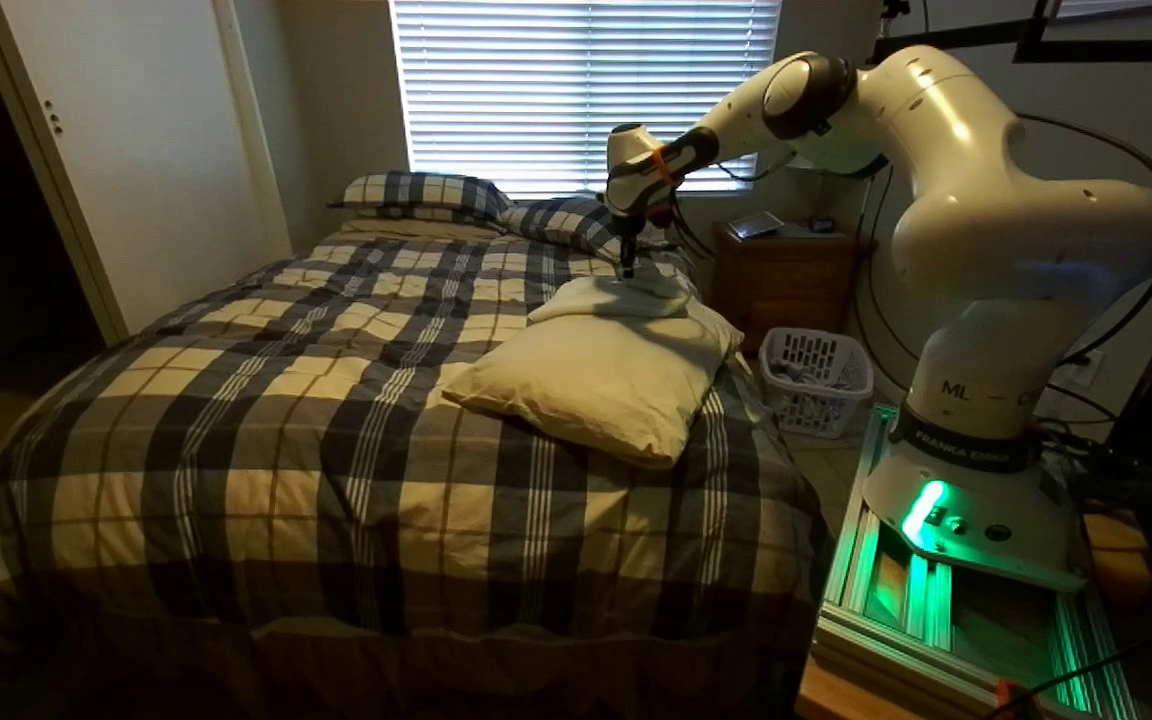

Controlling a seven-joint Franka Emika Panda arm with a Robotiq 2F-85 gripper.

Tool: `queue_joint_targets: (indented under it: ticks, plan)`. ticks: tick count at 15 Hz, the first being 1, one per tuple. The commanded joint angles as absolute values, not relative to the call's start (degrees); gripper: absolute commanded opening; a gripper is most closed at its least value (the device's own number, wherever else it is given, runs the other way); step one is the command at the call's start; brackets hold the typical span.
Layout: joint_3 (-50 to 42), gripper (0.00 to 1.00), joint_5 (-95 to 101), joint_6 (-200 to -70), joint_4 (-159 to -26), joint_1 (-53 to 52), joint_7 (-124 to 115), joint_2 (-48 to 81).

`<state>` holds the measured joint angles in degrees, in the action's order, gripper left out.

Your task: Fold the towel

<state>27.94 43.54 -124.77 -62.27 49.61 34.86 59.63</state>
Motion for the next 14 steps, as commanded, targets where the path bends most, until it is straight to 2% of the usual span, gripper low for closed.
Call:
queue_joint_targets:
  ticks: [1, 11, 14]
  plan:
    - [30.54, 0.30, 43.02, -128.79, -66.10, 50.50, 37.04, 58.86]
    - [33.94, 0.98, 41.57, -137.90, -72.59, 57.29, 34.86, 55.92]
    - [36.92, 1.00, 38.37, -136.95, -73.09, 61.12, 36.70, 55.91]
